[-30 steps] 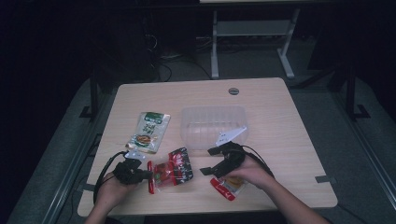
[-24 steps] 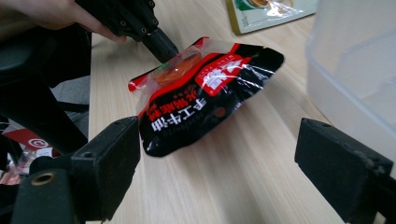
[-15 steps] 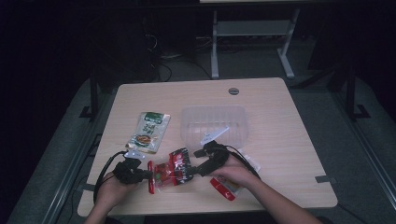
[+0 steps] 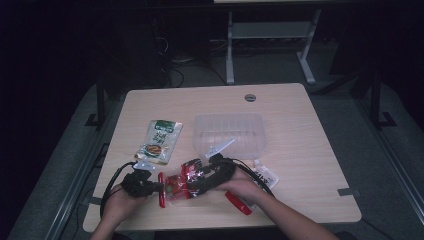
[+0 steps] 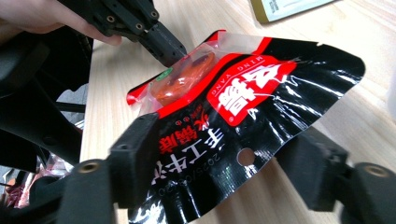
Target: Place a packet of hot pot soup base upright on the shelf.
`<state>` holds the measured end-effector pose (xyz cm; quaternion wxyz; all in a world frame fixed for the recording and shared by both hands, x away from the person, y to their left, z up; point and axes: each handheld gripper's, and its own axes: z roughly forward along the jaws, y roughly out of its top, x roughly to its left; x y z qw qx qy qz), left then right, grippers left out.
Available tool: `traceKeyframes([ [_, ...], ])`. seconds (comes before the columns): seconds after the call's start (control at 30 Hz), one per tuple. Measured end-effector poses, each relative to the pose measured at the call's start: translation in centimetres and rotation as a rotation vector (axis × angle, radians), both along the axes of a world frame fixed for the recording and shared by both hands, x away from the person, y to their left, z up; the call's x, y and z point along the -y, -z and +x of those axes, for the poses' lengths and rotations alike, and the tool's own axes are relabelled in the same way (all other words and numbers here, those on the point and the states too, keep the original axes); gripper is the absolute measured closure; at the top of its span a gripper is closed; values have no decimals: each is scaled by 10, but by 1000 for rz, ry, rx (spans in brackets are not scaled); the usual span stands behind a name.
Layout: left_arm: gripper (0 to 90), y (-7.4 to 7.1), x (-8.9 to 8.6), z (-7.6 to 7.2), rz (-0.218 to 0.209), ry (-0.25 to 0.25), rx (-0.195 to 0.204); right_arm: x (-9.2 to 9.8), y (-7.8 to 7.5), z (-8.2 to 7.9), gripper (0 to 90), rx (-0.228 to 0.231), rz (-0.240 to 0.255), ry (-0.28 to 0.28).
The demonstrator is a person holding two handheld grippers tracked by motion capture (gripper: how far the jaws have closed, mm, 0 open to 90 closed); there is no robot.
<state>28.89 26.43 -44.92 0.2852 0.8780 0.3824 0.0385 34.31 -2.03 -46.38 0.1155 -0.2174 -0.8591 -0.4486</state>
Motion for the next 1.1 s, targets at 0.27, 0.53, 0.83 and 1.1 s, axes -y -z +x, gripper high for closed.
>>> traceKeyframes([
  [0.27,898,0,0,0,-4,-3,-2,1,-2,-1,516,1,19,-19],
  [0.53,898,0,0,0,-10,-4,-3,-4,-2,2,675,16,36,-39],
  [0.83,898,0,0,1,-10,1,-5,-9,0,0,855,26,37,-76],
  [1.1,898,1,1,0,-8,12,10,-10,-1,-1,896,30,50,-98],
])
